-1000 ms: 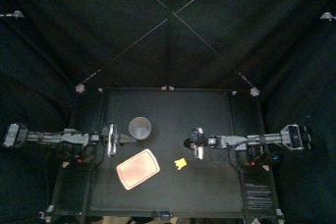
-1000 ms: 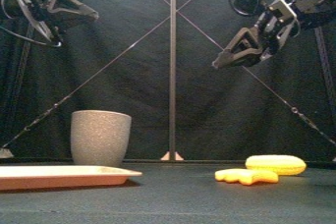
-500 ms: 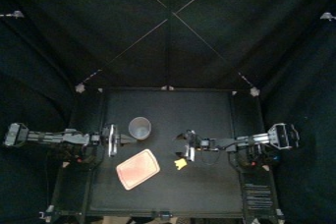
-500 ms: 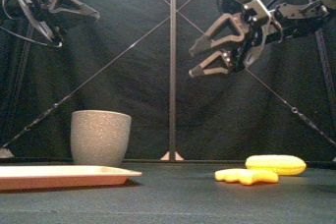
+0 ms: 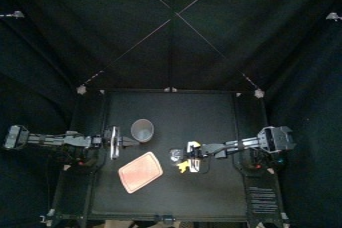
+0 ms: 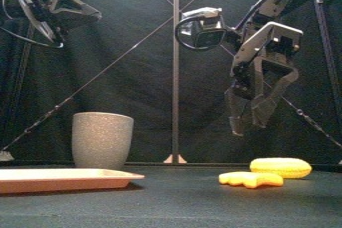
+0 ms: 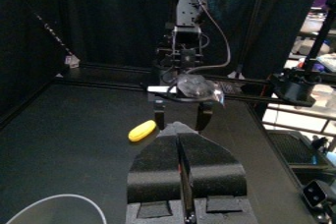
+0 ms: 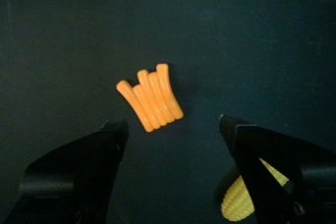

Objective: Pick the fries then place it in the grey bowl
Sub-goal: Pick the fries

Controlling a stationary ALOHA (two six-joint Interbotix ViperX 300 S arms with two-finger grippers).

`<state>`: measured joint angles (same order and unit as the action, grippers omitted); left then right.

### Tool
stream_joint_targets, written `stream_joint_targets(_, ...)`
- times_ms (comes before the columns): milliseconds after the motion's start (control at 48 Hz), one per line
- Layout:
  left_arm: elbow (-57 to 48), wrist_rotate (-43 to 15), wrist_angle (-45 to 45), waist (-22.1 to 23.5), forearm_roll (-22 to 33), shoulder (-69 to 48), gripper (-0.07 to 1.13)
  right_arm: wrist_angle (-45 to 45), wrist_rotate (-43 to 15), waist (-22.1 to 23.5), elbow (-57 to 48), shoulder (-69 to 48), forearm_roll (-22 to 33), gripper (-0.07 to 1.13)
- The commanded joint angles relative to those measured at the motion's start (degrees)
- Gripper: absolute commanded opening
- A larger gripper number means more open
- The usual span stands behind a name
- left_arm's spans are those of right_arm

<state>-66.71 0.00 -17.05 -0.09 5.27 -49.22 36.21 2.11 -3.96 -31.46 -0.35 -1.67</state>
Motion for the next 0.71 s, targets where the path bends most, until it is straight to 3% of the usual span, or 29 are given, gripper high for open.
stream_joint_targets(21,0.6,-0.1,-0.5,-0.2,-0.1,0.1,0.03,0.9,1.8,-1.8,2.8,0.9,1.8,1.06)
stream_joint_targets(708,-1.0,0.1,-2.5,-0.2,0.1,0.0,0.03,-4.2,2.6,-0.5,2.2,9.4,-0.2,1.03)
